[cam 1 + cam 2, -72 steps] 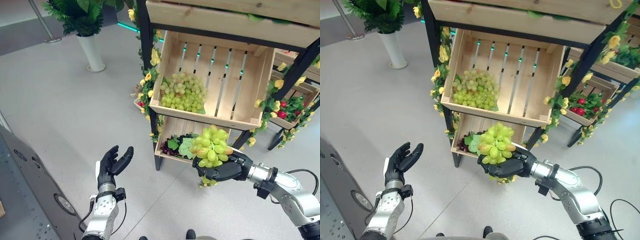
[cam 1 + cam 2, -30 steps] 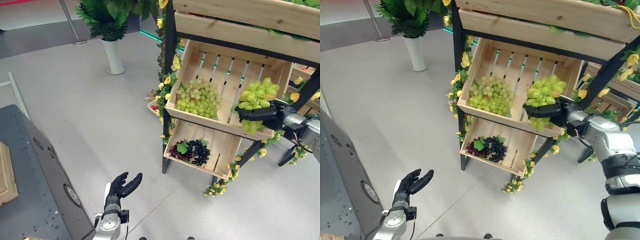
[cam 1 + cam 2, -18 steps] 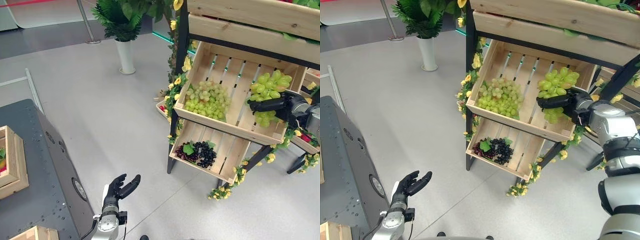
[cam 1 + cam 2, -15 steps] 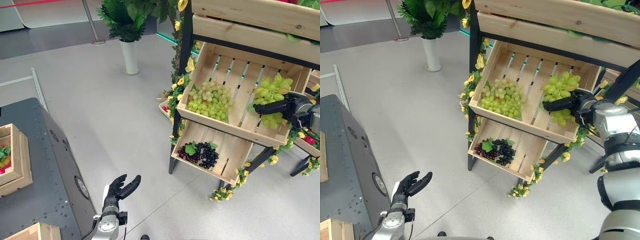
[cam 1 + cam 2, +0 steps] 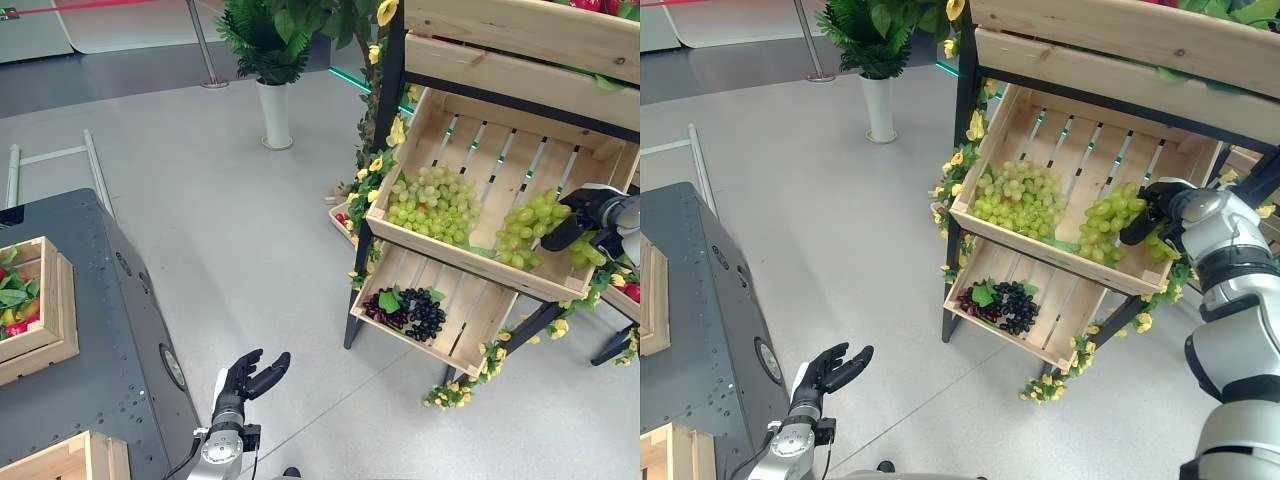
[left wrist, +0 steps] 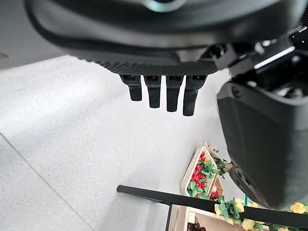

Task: Pick up the fruits from the basket on one side to the basket on the other side

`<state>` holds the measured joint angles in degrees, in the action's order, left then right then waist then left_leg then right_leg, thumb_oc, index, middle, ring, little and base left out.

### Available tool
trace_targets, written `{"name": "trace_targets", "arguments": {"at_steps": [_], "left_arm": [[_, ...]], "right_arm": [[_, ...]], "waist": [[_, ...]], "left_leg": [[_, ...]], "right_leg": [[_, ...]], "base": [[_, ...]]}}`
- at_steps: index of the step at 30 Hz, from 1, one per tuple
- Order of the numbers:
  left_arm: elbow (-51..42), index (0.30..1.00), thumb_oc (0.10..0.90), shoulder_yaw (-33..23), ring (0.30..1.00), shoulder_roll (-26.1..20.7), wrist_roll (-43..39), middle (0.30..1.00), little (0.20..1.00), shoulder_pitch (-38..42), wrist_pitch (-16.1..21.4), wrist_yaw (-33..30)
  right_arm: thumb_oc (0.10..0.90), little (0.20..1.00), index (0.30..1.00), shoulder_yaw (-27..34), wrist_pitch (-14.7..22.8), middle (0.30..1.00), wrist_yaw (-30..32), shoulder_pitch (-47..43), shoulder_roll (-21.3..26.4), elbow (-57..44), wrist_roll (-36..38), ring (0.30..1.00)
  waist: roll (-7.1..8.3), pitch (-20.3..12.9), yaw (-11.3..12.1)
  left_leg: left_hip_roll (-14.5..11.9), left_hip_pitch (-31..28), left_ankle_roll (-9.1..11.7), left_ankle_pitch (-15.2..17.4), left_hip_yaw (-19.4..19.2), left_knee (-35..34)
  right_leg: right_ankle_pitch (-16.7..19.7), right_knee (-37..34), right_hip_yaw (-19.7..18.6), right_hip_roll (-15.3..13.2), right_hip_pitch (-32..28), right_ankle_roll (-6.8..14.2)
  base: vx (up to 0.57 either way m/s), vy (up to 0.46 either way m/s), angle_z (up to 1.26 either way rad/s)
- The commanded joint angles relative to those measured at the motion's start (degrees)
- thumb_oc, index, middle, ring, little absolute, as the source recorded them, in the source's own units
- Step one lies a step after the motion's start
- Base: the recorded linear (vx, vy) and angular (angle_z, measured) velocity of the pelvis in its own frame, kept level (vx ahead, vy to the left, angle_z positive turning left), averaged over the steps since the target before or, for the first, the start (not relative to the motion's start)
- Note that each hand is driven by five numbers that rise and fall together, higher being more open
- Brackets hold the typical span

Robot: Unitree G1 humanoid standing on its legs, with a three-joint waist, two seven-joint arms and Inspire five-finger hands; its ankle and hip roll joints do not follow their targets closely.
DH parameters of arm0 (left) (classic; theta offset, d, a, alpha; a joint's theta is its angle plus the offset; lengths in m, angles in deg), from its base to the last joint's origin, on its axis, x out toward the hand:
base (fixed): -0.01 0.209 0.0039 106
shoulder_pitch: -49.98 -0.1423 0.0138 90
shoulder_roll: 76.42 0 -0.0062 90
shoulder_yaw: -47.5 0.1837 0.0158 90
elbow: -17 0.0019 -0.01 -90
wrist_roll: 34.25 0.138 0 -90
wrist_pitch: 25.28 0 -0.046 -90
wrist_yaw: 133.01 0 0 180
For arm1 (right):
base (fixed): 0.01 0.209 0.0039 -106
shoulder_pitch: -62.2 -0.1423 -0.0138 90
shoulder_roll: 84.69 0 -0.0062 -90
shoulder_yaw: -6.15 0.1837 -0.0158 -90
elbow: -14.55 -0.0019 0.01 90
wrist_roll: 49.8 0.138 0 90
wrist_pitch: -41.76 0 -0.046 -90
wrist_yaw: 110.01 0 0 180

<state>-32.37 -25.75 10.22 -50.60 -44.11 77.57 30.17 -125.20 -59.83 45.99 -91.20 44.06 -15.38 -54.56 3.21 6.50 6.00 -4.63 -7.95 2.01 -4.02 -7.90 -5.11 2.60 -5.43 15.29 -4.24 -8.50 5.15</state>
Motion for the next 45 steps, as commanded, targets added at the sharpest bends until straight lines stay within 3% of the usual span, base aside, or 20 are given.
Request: {"name": "trace_targets", "arguments": {"at_steps": [1, 2, 3, 4, 17, 26, 33, 40, 45], "left_arm": [[-3.27, 0.900, 0.800, 4.04, 0.900, -4.20, 0.47, 0.900, 0.900, 6.84, 3.57, 0.24], [-3.30, 0.900, 0.800, 4.28, 0.900, -4.29, 0.37, 0.900, 0.900, 6.99, 3.50, 0.33], [-3.33, 0.900, 0.800, 4.32, 0.900, -4.32, 0.36, 0.900, 0.900, 6.99, 3.48, 0.35], [-3.30, 0.900, 0.800, 4.29, 0.900, -4.31, 0.49, 0.900, 0.900, 6.93, 3.41, 0.59], [-3.86, 0.900, 0.800, 4.21, 0.900, -5.05, 0.38, 0.900, 0.900, 5.69, 4.17, 1.62], [-4.34, 0.900, 0.800, 5.23, 0.900, -5.12, 0.16, 0.900, 0.900, 5.52, 4.08, 1.82], [-5.13, 0.900, 0.800, 5.30, 0.900, -5.33, 0.10, 0.900, 0.900, 5.12, 4.01, 1.80], [-4.67, 0.900, 0.800, 4.01, 0.900, -4.90, 0.31, 0.900, 0.900, 4.63, 2.88, 2.58], [-5.02, 0.900, 0.800, 2.27, 0.900, -3.56, 1.51, 0.900, 0.900, 4.20, 1.85, 1.96]], "right_arm": [[0.400, 0.300, 0.300, -5.46, 4.75, 0.300, 2.43, -14.95, 3.53, 4.82, -5.91, 0.300], [0.400, 0.300, 0.300, -5.60, 4.26, 0.300, 2.55, -14.80, 3.10, 5.43, -6.08, 0.300], [0.679, 0.719, 0.719, -5.56, 4.13, 0.719, 2.72, -14.72, 3.01, 5.59, -6.26, 0.719], [0.800, 0.900, 0.900, -5.39, 3.89, 0.900, 3.35, -14.49, 2.82, 6.10, -6.68, 0.900], [0.800, 0.900, 0.900, -2.87, 4.89, 0.900, 10.82, -13.02, 4.23, 3.07, -3.71, 0.900], [0.800, 0.900, 0.900, -1.36, 8.13, 0.900, 21.56, -12.19, 5.22, -4.98, -2.20, 0.900], [0.800, 0.900, 0.900, 1.14, 6.89, 0.900, 23.59, -10.19, 5.60, -11.73, 4.58, 0.900], [0.800, 0.900, 0.900, 7.91, 10.79, 0.900, 29.05, -3.09, 5.02, -25.57, 8.47, 0.900], [0.800, 0.900, 0.900, 19.35, 11.74, 0.900, 30.17, 13.55, 0.66, -45.10, 4.77, 0.900]], "waist": [[3.49, -2.76, 2.11], [3.40, -2.70, 2.22], [3.37, -2.68, 2.24], [3.27, -2.71, 2.30], [2.85, -2.82, 1.79], [2.59, -3.07, 0.93], [2.30, -2.99, 0.45], [2.03, -3.10, -0.61], [1.21, -2.54, -2.46]], "left_leg": [[3.11, -1.78, -1.79, 7.66, 0.31, 0.11], [3.12, -1.77, -1.82, 7.67, 0.34, 0.11], [3.12, -1.78, -1.82, 7.67, 0.35, 0.11], [3.09, -1.79, -1.84, 7.64, 0.33, 0.11], [3.14, -1.74, -1.75, 7.75, 0.00, 0.11], [3.07, -1.93, -1.86, 7.91, -0.75, 0.11], [3.09, -2.00, -1.82, 8.03, -0.83, 0.11], [3.08, -2.05, -1.83, 8.15, -1.25, 0.11], [3.09, -2.15, -2.34, 8.44, -2.03, 0.11]], "right_leg": [[-3.42, 0.43, 1.37, -0.04, -2.44, -1.63], [-3.42, 0.43, 1.41, -0.05, -2.45, -1.62], [-3.41, 0.43, 1.41, -0.05, -2.46, -1.62], [-3.39, 0.43, 1.43, -0.09, -2.47, -1.61], [-3.42, 0.43, 1.22, -0.16, -2.30, -1.54], [-3.44, 0.43, 0.80, -0.14, -2.13, -1.37], [-3.54, 0.43, 0.87, -0.34, -2.13, -1.29], [-3.51, 0.43, 0.78, -0.60, -1.92, -1.17], [-3.50, 0.43, -0.05, -0.75, -1.50, -0.89]], "base": [[0.00, 0.000, 0.00], [0.00, -0.006, 0.04], [0.00, -0.002, 0.07], [0.00, 0.000, 0.09], [0.00, 0.001, 0.02], [0.00, 0.000, 0.00], [0.00, 0.000, 0.00], [0.03, -0.005, -0.01], [0.02, -0.011, -0.06]]}}
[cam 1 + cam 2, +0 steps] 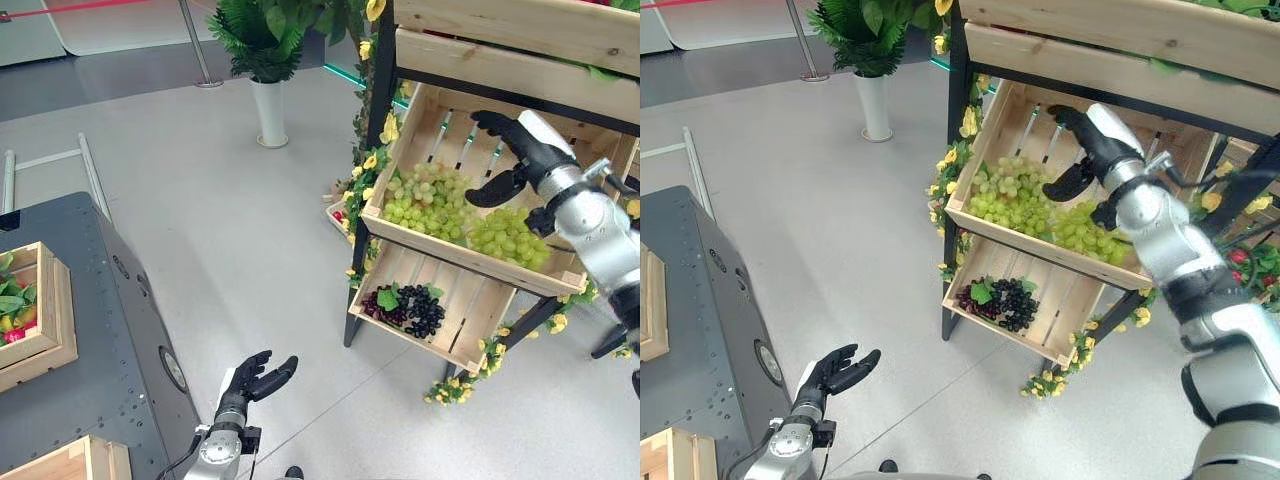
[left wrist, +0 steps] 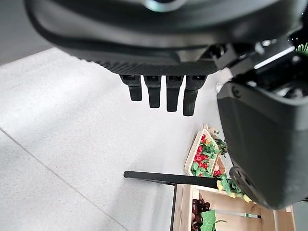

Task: Pick up the fruits from the basket on one side to the basket on the other side

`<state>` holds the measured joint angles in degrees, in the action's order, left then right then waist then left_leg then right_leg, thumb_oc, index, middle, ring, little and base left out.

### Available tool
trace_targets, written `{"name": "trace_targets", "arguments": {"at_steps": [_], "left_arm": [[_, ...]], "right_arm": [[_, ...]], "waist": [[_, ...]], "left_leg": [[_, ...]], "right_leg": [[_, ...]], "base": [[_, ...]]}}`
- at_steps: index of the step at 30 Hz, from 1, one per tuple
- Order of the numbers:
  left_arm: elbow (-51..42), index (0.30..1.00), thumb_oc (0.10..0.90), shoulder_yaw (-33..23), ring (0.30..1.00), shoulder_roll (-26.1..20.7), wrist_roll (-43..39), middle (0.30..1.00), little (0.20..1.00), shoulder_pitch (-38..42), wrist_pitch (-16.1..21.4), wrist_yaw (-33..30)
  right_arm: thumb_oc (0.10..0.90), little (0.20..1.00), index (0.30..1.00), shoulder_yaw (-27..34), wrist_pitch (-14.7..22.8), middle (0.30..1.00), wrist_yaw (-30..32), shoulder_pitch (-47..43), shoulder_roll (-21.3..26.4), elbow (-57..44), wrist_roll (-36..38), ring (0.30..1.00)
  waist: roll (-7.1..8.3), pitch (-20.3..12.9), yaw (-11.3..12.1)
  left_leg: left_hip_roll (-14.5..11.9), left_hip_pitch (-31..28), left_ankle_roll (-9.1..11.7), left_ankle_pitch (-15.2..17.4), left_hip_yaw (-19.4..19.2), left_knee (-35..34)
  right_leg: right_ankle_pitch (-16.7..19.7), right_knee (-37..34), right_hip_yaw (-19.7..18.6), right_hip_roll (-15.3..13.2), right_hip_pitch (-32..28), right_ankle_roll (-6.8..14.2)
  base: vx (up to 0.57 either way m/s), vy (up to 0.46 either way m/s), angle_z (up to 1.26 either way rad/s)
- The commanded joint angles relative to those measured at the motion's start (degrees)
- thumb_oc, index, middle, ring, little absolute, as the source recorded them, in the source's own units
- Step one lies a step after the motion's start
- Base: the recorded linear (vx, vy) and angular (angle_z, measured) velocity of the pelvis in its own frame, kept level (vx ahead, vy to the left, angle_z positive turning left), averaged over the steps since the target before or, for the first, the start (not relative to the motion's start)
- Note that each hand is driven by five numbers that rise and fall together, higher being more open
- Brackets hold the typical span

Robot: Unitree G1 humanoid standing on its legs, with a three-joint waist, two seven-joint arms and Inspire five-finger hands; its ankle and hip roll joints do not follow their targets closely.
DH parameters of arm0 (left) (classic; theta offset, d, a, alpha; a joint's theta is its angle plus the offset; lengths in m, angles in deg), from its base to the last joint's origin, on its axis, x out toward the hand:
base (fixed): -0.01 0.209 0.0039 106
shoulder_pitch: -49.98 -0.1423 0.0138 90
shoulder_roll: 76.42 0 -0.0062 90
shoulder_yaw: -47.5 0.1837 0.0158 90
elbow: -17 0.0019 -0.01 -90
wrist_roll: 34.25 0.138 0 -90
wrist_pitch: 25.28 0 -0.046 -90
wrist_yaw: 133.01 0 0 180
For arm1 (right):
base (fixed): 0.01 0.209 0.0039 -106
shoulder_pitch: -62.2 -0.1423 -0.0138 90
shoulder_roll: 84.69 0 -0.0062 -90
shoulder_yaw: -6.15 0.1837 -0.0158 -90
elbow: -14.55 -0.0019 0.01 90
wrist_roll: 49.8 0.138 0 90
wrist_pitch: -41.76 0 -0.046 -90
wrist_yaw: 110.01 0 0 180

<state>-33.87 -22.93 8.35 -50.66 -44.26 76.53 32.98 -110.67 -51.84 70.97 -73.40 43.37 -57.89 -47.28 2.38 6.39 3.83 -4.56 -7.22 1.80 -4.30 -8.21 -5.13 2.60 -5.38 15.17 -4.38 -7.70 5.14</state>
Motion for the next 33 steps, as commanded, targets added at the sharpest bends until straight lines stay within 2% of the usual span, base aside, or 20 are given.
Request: {"name": "trace_targets", "arguments": {"at_steps": [1, 5, 7, 10, 11, 14, 18, 22, 23, 25, 26, 27, 28, 30, 33], "left_arm": [[-3.65, 0.900, 0.800, -0.71, 0.900, -1.56, 1.73, 0.900, 0.900, 4.34, 2.55, -1.08], [-3.31, 0.900, 0.800, -1.42, 0.900, -0.39, 2.19, 0.900, 0.900, 5.07, 1.61, -2.60], [-3.32, 0.900, 0.800, -1.59, 0.900, -0.06, 2.18, 0.900, 0.900, 5.21, 1.33, -2.97], [-2.75, 0.900, 0.800, -1.96, 0.900, 1.19, -0.16, 0.900, 0.900, 5.20, 1.39, -1.91], [-2.50, 0.900, 0.800, -2.05, 0.900, 1.47, -0.59, 0.900, 0.900, 5.14, 1.46, -1.78], [0.98, 0.900, 0.800, -3.08, 0.900, 3.84, -1.85, 0.900, 0.900, 5.41, 2.72, -1.10], [2.90, 0.900, 0.800, -3.05, 0.900, 5.18, -0.08, 0.900, 0.900, 4.55, 3.45, 0.27], [4.69, 0.900, 0.800, -3.09, 0.900, 5.23, 0.54, 0.900, 0.900, 3.67, 2.46, 1.87], [6.16, 0.900, 0.800, -3.81, 0.900, 4.99, -2.33, 0.900, 0.900, 3.94, 1.34, 2.28], [12.16, 0.900, 0.800, -6.15, 0.900, 4.98, -4.67, 0.900, 0.900, 4.84, 0.56, 2.37], [12.39, 0.900, 0.800, -6.28, 0.900, 4.98, -4.96, 0.900, 0.900, 4.84, 0.45, 2.11], [15.65, 0.900, 0.800, -8.14, 0.900, 5.50, -7.66, 0.900, 0.900, 3.99, 0.04, 0.24], [16.09, 0.900, 0.800, -8.54, 0.900, 5.67, -8.27, 0.900, 0.900, 3.79, -0.26, -0.28], [17.79, 0.900, 0.800, -11.45, 0.900, 7.59, -8.08, 0.900, 0.900, 1.47, 1.35, -0.55], [17.70, 0.900, 0.800, -10.93, 0.900, 7.89, -5.70, 0.900, 0.900, 1.28, 1.12, 0.61]], "right_arm": [[0.800, 0.900, 0.900, 6.04, 3.95, 0.900, 4.80, -2.09, 0.60, -4.83, -2.55, 0.900], [0.800, 0.900, 0.900, 10.04, 5.45, 0.900, 1.71, 6.94, -3.99, -15.07, 0.24, 0.900], [0.800, 0.900, 0.900, 10.89, 5.94, 0.900, 0.31, 8.85, -5.46, -17.06, 2.68, 0.900], [0.800, 0.900, 0.900, 11.67, 7.96, 0.900, -0.88, 13.79, -10.35, -20.87, 7.05, 0.900], [0.800, 0.900, 0.900, 11.85, 8.29, 0.900, -1.08, 14.54, -10.93, -21.31, 8.07, 0.900], [0.800, 0.900, 0.900, 12.72, 12.63, 0.900, -2.54, 21.67, -16.94, -20.52, 11.28, 0.900], [0.800, 0.900, 0.900, 12.50, 14.21, 0.900, -8.19, 29.19, -23.23, -18.41, 20.70, 0.900], [0.800, 0.900, 0.900, 10.33, 16.28, 0.900, -16.51, 35.26, -28.00, -16.28, 25.00, 0.900], [0.800, 0.900, 0.900, 8.97, 15.99, 0.900, -21.05, 36.43, -28.72, -15.71, 26.88, 0.900], [0.800, 0.900, 0.900, 6.24, 14.19, 0.900, -28.59, 36.70, -30.62, -10.63, 31.81, 0.900], [0.800, 0.900, 0.900, 6.11, 14.19, 0.900, -28.81, 36.66, -30.72, -10.34, 31.84, 0.900], [0.800, 0.900, 0.900, 3.97, 13.20, 0.900, -29.24, 36.14, -32.16, -5.66, 31.54, 0.900], [0.800, 0.900, 0.900, 3.65, 12.79, 0.900, -29.02, 36.09, -32.39, -5.02, 30.88, 0.900], [0.800, 0.900, 0.900, 2.15, 12.68, 0.900, -24.57, 37.24, -32.41, -1.92, 25.40, 0.900], [0.800, 0.900, 0.900, 3.84, 10.50, 0.900, -22.75, 38.87, -31.49, 1.06, 25.08, 0.900]], "waist": [[2.01, -2.36, -0.50], [1.43, -1.66, -1.84], [1.31, -1.51, -2.12], [0.90, -1.10, -2.61], [0.82, -1.04, -2.68], [0.55, -0.94, -3.13], [0.50, -0.83, -3.38], [0.01, 0.20, -3.47], [-0.09, 1.04, -3.48], [0.16, 2.55, -2.92], [0.18, 2.53, -2.90], [0.54, 2.87, -2.15], [0.62, 2.84, -2.02], [1.15, 3.62, -0.93], [1.77, 3.71, -1.55]], "left_leg": [[3.00, -2.97, -2.20, 8.74, -1.90, 0.13], [2.94, -3.38, -2.55, 9.17, -2.72, 0.13], [2.92, -3.49, -2.59, 9.30, -2.89, 0.13], [2.98, -3.57, -2.66, 9.47, -3.12, 0.13], [2.98, -3.59, -2.67, 9.51, -3.16, 0.13], [3.07, -3.76, -2.78, 9.68, -3.11, 0.13], [2.98, -3.93, -2.98, 9.77, -3.20, 0.13], [2.11, -3.35, -3.27, 9.57, -3.10, 1.50], [1.64, -2.23, -3.18, 9.49, -2.52, 3.21], [0.90, -0.85, -2.13, 8.51, -0.72, 4.52], [0.86, -0.73, -2.06, 8.39, -0.62, 4.49], [0.17, -0.14, -0.30, 6.16, -0.33, 3.38], [0.00, 0.06, 0.06, 5.58, -0.37, 2.98], [-1.06, 2.98, 2.26, 2.79, -1.82, 1.97], [-1.29, 5.08, 1.26, 6.13, -8.25, 10.64]], "right_leg": [[-3.49, 0.38, -0.10, -0.62, -2.29, -0.87], [-3.56, 0.38, -0.96, -0.55, -2.27, -0.87], [-3.62, 0.38, -1.12, -0.54, -2.29, -0.89], [-3.68, 0.38, -1.41, -0.46, -2.31, -1.02], [-3.68, 0.38, -1.43, -0.46, -2.33, -1.03], [-3.79, 0.38, -1.38, -0.33, -2.59, -1.05], [-4.55, 1.34, -1.23, -0.10, -2.59, -1.25], [-8.48, 9.09, -0.68, 0.27, -0.21, -2.09], [-9.67, 12.47, -0.50, 0.36, 1.51, -2.45], [-10.63, 13.08, 0.08, 1.12, 1.96, -3.81], [-10.61, 12.98, 0.14, 1.19, 1.99, -3.88], [-10.38, 10.81, 0.73, 2.03, 0.73, -4.85], [-10.25, 10.25, 0.93, 2.20, 0.49, -5.00], [-9.73, 6.61, 2.38, 2.85, -1.66, -5.51], [-9.37, 6.12, 5.83, 2.09, -0.91, -5.92]], "base": [[0.02, -0.012, -0.10], [0.01, -0.007, -0.04], [0.02, -0.010, -0.08], [0.01, 0.000, -0.12], [0.01, 0.000, -0.08], [0.02, -0.020, -0.01], [0.03, -0.093, 0.01], [0.00, -0.183, 0.01], [-0.06, -0.306, 0.01], [-0.05, -0.411, 0.05], [-0.01, -0.431, 0.19], [0.00, -0.279, 0.21], [0.00, -0.347, 0.26], [-0.09, -0.307, 0.33], [-0.17, -0.199, 0.69]]}}
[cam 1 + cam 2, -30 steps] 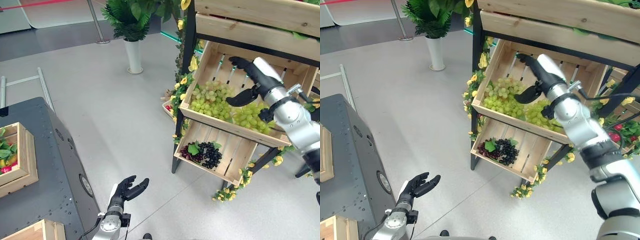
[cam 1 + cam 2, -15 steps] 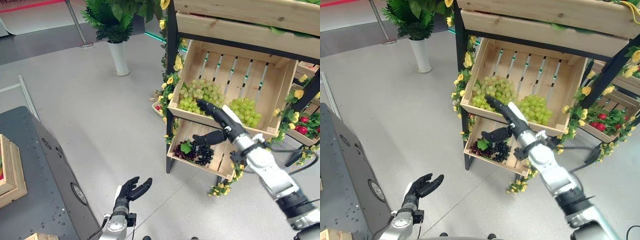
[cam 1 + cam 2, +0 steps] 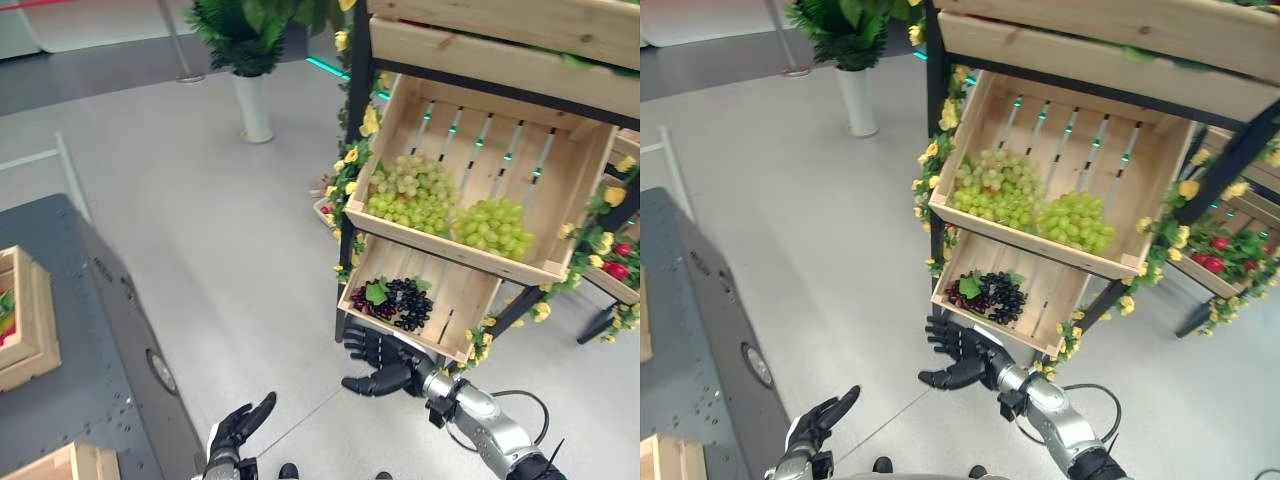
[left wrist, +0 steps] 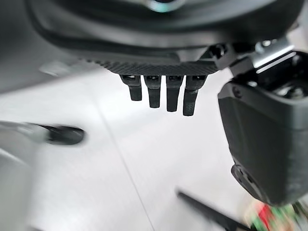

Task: Pick up the fruits from the basket on one side to the basket on the other side

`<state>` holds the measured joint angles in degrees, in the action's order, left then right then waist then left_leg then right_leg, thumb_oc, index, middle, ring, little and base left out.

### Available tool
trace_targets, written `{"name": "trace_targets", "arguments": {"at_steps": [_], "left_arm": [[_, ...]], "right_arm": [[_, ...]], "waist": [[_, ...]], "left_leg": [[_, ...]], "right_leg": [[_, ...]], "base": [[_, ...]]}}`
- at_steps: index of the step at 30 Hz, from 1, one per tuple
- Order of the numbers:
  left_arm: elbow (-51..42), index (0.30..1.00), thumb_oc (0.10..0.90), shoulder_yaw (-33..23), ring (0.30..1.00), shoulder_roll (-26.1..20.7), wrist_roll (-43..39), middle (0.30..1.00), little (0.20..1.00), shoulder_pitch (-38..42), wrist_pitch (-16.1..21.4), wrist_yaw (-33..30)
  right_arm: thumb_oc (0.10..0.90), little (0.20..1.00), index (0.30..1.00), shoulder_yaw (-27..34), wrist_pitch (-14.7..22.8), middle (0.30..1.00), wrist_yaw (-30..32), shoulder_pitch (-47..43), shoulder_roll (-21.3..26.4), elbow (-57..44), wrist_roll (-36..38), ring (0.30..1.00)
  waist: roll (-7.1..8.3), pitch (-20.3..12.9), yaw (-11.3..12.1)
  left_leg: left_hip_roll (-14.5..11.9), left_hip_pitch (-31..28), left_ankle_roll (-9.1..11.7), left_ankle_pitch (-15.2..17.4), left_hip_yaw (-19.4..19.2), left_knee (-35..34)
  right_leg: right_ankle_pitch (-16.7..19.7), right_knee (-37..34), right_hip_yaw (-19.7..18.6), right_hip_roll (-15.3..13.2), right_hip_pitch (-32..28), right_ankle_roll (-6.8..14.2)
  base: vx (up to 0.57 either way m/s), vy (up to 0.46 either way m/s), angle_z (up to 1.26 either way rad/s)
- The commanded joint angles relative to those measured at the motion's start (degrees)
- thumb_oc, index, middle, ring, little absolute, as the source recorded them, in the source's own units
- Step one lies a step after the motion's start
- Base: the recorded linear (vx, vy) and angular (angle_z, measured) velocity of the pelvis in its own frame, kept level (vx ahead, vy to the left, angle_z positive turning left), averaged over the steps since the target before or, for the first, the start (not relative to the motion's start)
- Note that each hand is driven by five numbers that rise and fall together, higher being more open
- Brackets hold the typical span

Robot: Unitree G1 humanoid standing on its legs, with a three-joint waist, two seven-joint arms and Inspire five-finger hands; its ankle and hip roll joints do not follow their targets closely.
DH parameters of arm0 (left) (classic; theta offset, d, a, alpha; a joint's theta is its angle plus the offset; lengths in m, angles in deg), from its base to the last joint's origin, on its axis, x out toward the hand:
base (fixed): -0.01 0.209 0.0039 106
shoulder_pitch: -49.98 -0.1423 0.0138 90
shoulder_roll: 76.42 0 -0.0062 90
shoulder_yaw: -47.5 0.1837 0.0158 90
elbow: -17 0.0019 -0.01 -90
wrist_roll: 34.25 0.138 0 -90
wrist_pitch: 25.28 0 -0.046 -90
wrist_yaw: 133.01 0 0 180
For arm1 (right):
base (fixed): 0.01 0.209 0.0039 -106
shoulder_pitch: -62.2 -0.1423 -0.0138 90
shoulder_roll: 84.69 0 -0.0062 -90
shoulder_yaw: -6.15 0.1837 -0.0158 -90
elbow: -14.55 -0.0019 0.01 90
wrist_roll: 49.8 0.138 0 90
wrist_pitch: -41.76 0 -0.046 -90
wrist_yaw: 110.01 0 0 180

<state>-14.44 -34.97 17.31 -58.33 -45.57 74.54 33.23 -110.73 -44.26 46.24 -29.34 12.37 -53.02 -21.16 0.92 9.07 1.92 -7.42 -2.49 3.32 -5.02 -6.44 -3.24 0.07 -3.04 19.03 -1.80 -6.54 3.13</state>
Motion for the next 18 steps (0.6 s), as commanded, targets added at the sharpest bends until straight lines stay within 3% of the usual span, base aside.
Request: {"name": "trace_targets", "arguments": {"at_steps": [1, 3, 5, 7, 8, 9, 10, 11, 13, 14, 15, 16, 18], "left_arm": [[-1.24, 0.900, 0.800, 1.52, 0.900, -0.73, 3.68, 0.900, 0.900, 2.86, 2.89, 0.76], [1.04, 0.900, 0.800, 2.78, 0.900, -0.24, 7.52, 0.900, 0.900, 3.29, 2.44, 1.27], [2.77, 0.900, 0.800, 3.28, 0.900, -0.16, 9.39, 0.900, 0.900, 3.27, 2.31, 1.44], [4.04, 0.900, 0.800, 4.39, 0.900, -0.16, 12.96, 0.900, 0.900, 4.12, 1.85, 2.13], [4.13, 0.900, 0.800, 5.18, 0.900, -0.40, 14.01, 0.900, 0.900, 4.83, 1.39, 2.23], [3.61, 0.900, 0.800, 6.96, 0.900, -1.13, 14.62, 0.900, 0.900, 6.08, 0.14, 2.39], [3.32, 0.900, 0.800, 8.55, 0.900, -1.45, 14.91, 0.900, 0.900, 7.46, -0.81, 2.40], [3.52, 0.900, 0.800, 9.89, 0.900, -1.67, 15.80, 0.900, 0.900, 8.77, -0.96, 2.62], [4.19, 0.900, 0.800, 11.52, 0.900, -1.88, 16.96, 0.900, 0.900, 9.82, -0.81, 2.72], [4.31, 0.900, 0.800, 11.99, 0.900, -2.13, 16.91, 0.900, 0.900, 9.72, -1.67, 2.90], [5.05, 0.900, 0.800, 11.96, 0.900, -2.93, 16.00, 0.900, 0.900, 9.28, -1.56, 3.57], [5.65, 0.900, 0.800, 11.85, 0.900, -3.36, 15.29, 0.900, 0.900, 9.24, -1.13, 4.30], [7.49, 0.900, 0.800, 10.54, 0.900, -3.78, 12.03, 0.900, 0.900, 9.43, 1.11, 8.50]], "right_arm": [[0.800, 0.900, 0.900, 4.38, 3.22, 0.900, 2.99, -4.87, -0.57, -0.52, -2.39, 0.900], [0.800, 0.900, 0.900, 6.75, 3.34, 0.900, 2.57, -3.19, -1.58, 8.42, -0.85, 0.900], [0.800, 0.900, 0.900, 8.33, 1.50, 0.900, 4.77, -1.68, -3.13, 12.54, 1.76, 0.900], [0.800, 0.900, 0.900, 10.82, 2.79, 0.900, 9.38, 1.30, -5.20, 18.31, 2.37, 0.900], [0.800, 0.900, 0.900, 11.42, 3.18, 0.900, 11.66, 2.58, -5.98, 19.57, 3.52, 0.900], [0.800, 0.900, 0.900, 13.01, 2.53, 0.900, 13.82, 3.57, -6.93, 20.48, 4.33, 0.900], [0.800, 0.900, 0.900, 13.21, 2.79, 0.900, 15.21, 3.75, -7.60, 21.09, 5.11, 0.900], [0.800, 0.900, 0.900, 12.79, 3.99, 0.900, 16.24, 3.41, -8.35, 22.76, 5.74, 0.900], [0.800, 0.900, 0.900, 12.59, 4.24, 0.900, 17.27, 3.36, -8.91, 25.00, 3.92, 0.900], [0.800, 0.900, 0.900, 12.28, 3.01, 0.900, 18.31, 3.23, -9.06, 25.94, -0.90, 0.900], [0.800, 0.900, 0.900, 11.37, 3.06, 0.900, 18.51, 2.98, -9.17, 29.20, -5.63, 0.900], [0.800, 0.900, 0.900, 11.19, 3.76, 0.900, 18.13, 2.77, -9.14, 31.34, -6.69, 0.900], [0.800, 0.900, 0.900, 10.92, 3.62, 0.900, 16.43, 0.80, -9.45, 38.64, -9.45, 0.900]], "waist": [[3.70, 0.76, 0.07], [3.71, -0.26, -0.42], [2.87, -0.95, -1.23], [0.16, -1.63, -3.44], [-0.77, -1.51, -4.56], [-1.07, -1.17, -5.98], [-1.02, -0.72, -5.89], [-1.14, 0.03, -6.04], [-1.38, 1.46, -7.03], [-1.54, 2.18, -7.27], [-1.49, 2.58, -7.52], [-1.54, 2.72, -7.45], [-1.96, 2.89, -6.37]], "left_leg": [[1.95, 0.42, -1.55, 10.56, -12.84, 14.08], [4.31, -1.30, -2.04, 14.34, -14.76, 22.22], [5.48, -3.81, -1.16, 13.73, -15.55, 21.91], [8.38, -9.98, -0.57, 13.07, -15.72, 9.66], [8.61, -11.43, -0.64, 12.54, -16.02, 3.17], [8.34, -12.16, -1.06, 11.95, -15.34, -1.11], [8.58, -10.49, -1.76, 12.11, -13.57, -1.76], [8.74, -8.58, -3.61, 12.22, -11.85, -1.76], [9.06, -8.06, -5.07, 12.72, -10.74, -1.76], [9.16, -8.01, -5.77, 12.70, -10.26, -1.76], [8.97, -8.13, -6.33, 12.70, -9.40, -1.76], [8.88, -8.25, -6.62, 12.82, -8.79, -1.76], [7.96, -8.74, -6.81, 12.31, -7.30, -1.76]], "right_leg": [[-6.33, 3.28, 3.71, -1.20, -1.86, -3.90], [-5.09, 1.92, 6.98, -1.04, -1.74, -3.57], [-4.99, 1.95, 8.35, -0.31, -1.26, -3.30], [-4.06, 4.30, 10.19, 0.97, 1.72, -1.74], [-3.98, 5.75, 10.58, 1.35, 3.49, -1.36], [-3.67, 7.04, 9.65, 1.54, 6.21, -0.95], [-3.57, 9.08, 10.16, 1.14, 7.39, -0.86], [-2.29, 17.76, 11.07, -0.98, 10.88, 0.35], [0.67, 26.92, 8.64, -2.74, 15.61, 2.76], [1.83, 30.82, 6.68, -3.81, 16.91, 3.71], [1.94, 30.28, 2.52, -3.92, 17.26, 4.06], [2.03, 30.10, 1.44, -4.40, 17.06, 4.08], [2.61, 27.22, -0.88, -8.58, 13.75, 3.75]], "base": [[-0.17, -0.145, 1.13], [-0.16, -0.116, 1.09], [-0.10, -0.008, 0.68], [-0.15, 0.112, 1.11], [-0.28, 0.128, 1.71], [-0.32, 0.074, 1.94], [-0.36, 0.087, 1.85], [-0.31, 0.086, 1.22], [-0.21, 0.079, 0.34], [-0.19, -0.045, 0.21], [-0.18, -0.097, 0.27], [-0.12, -0.159, 0.25], [-0.02, -0.210, 0.29]]}}
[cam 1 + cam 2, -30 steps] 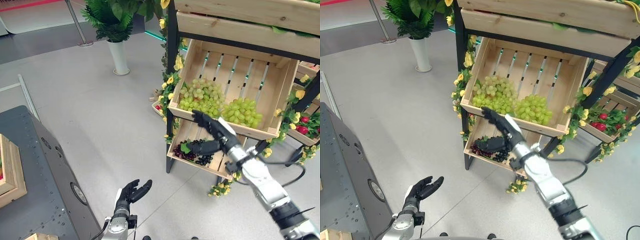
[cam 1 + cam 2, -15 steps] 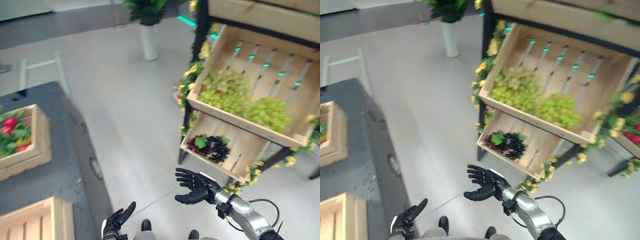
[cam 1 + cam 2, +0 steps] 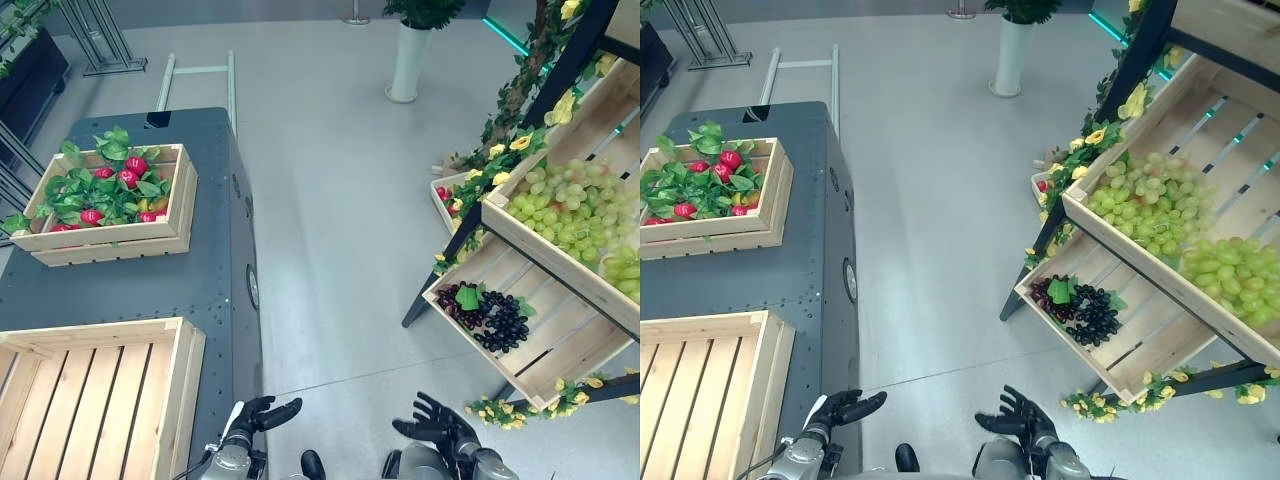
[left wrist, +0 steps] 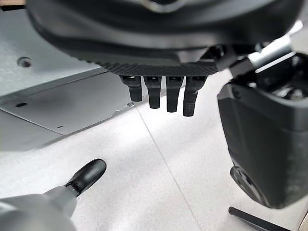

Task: Pick up the fruits from the basket on one side to the basket on the other side

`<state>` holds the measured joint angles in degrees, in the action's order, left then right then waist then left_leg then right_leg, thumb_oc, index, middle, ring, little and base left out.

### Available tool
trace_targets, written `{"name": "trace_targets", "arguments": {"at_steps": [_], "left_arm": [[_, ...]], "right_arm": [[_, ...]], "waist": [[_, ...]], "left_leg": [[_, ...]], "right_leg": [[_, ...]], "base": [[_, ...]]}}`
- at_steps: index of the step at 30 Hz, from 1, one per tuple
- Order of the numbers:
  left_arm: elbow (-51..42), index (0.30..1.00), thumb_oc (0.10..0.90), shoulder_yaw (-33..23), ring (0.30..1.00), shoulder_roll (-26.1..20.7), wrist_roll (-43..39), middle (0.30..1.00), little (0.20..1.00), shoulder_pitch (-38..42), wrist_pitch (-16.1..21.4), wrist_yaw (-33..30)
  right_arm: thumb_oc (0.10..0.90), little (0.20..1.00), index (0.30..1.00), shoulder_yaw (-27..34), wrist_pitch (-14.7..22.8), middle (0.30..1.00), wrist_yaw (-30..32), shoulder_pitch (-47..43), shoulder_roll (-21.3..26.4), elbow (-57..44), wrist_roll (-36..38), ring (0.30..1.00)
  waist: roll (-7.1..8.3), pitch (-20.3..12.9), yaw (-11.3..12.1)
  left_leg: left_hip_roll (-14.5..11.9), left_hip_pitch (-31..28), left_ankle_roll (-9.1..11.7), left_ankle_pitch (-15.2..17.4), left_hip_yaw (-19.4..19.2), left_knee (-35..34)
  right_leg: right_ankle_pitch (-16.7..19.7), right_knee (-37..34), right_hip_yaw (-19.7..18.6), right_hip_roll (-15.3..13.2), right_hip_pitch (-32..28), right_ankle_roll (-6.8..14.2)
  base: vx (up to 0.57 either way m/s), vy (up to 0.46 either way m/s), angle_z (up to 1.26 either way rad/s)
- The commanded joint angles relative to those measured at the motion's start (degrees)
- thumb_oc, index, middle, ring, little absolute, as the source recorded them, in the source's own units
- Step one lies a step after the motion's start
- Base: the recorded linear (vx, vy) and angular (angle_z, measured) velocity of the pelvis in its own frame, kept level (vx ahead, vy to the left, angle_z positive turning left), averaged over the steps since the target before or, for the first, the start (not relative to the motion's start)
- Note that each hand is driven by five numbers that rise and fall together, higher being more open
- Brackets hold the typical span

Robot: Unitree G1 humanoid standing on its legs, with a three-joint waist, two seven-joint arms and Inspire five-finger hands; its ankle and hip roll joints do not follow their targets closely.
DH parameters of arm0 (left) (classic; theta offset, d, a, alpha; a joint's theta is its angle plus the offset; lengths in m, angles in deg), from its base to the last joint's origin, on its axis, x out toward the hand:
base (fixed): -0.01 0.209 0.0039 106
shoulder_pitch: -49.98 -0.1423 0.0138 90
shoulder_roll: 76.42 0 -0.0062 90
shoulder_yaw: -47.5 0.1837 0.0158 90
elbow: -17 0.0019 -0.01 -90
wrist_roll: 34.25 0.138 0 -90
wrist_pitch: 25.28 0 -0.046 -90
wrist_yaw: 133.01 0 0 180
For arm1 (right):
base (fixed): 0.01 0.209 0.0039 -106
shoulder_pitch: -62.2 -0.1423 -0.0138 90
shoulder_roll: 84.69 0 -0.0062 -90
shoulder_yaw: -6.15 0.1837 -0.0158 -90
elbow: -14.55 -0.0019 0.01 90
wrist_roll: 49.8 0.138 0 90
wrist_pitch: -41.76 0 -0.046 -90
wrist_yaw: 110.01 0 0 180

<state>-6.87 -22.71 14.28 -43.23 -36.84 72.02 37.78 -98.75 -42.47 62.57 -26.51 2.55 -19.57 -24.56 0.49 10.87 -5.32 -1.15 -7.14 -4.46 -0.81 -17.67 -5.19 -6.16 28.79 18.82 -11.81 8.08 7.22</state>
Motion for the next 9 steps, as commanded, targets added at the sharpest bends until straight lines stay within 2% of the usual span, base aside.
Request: {"name": "trace_targets", "arguments": {"at_steps": [1, 2, 3, 4, 5, 7, 9], "left_arm": [[0.43, 0.900, 0.800, -2.19, 0.900, -0.58, -3.08, 0.900, 0.900, 0.49, 4.35, 5.54], [1.13, 0.900, 0.800, -1.06, 0.900, -0.37, -3.02, 0.900, 0.900, 0.46, 5.01, 6.66], [1.49, 0.900, 0.800, -0.83, 0.900, 0.06, -3.04, 0.900, 0.900, 0.20, 5.29, 6.26], [1.51, 0.900, 0.800, -1.35, 0.900, 0.78, -4.91, 0.900, 0.900, -0.20, 4.68, 5.95], [1.49, 0.900, 0.800, -1.92, 0.900, 1.40, -7.14, 0.900, 0.900, -0.44, 4.41, 6.21], [1.58, 0.900, 0.800, -3.00, 0.900, 2.37, -10.32, 0.900, 0.900, -0.64, 5.15, 5.88], [1.27, 0.900, 0.800, -2.94, 0.900, 3.16, -8.05, 0.900, 0.900, -0.38, 7.05, 5.91]], "right_arm": [[0.800, 0.900, 0.900, -1.04, 0.04, 0.900, 0.31, -3.68, -0.07, 8.10, -8.22, 0.900], [0.800, 0.900, 0.900, -1.32, -1.36, 0.900, 0.70, -4.66, -0.32, 11.42, -9.78, 0.900], [0.800, 0.900, 0.900, -1.69, -2.90, 0.900, 0.91, -5.80, -0.35, 13.12, -12.19, 0.900], [0.800, 0.900, 0.900, -2.94, -4.66, 0.900, 0.05, -6.62, -0.59, 12.98, -15.00, 0.900], [0.800, 0.900, 0.900, -4.24, -4.91, 0.900, -0.43, -7.43, -0.59, 12.82, -15.73, 0.900], [0.800, 0.900, 0.900, -5.82, -3.55, 0.900, -2.39, -8.71, -0.14, 12.52, -16.44, 0.900], [0.800, 0.900, 0.900, -7.25, -2.58, 0.900, -3.18, -9.26, -0.44, 11.45, -14.65, 0.900]], "waist": [[-1.95, 0.98, 1.70], [-2.29, 0.23, 2.32], [-1.57, -0.58, 3.00], [-1.25, -0.96, 3.79], [-0.90, -1.45, 4.42], [-0.59, -1.91, 5.16], [0.32, -2.47, 5.82]], "left_leg": [[0.49, -4.39, 1.41, 7.49, 4.45, 0.19], [-0.96, -4.06, 2.18, 6.86, 6.04, 0.19], [-1.33, -3.39, 2.92, 5.99, 5.91, 0.19], [-1.72, -3.87, 3.82, 6.15, 5.48, 0.62], [-2.16, -3.60, 4.53, 5.64, 4.64, 0.87], [-2.81, -3.47, 5.23, 5.38, 4.26, 1.09], [-3.10, -2.04, 5.23, 4.75, 4.88, 2.12]], "right_leg": [[7.64, -9.33, -1.25, 0.47, -4.59, -0.91], [4.68, -18.57, -4.06, 1.46, -9.20, -2.04], [4.49, -27.08, -4.85, 4.49, -12.25, -2.45], [4.84, -29.68, -4.16, 5.04, -14.42, -1.83], [5.44, -31.96, -3.38, 5.49, -15.32, -1.94], [5.59, -33.79, -3.90, 6.08, -16.44, -2.66], [5.05, -33.31, -4.31, 6.76, -16.69, -3.99]], "base": [[0.00, -0.392, 0.54], [-0.02, -0.526, 0.56], [0.01, -0.530, 0.46], [0.00, -0.416, 0.30], [0.01, -0.270, 0.09], [-0.02, -0.189, -0.17], [-0.01, -0.213, -0.06]]}}
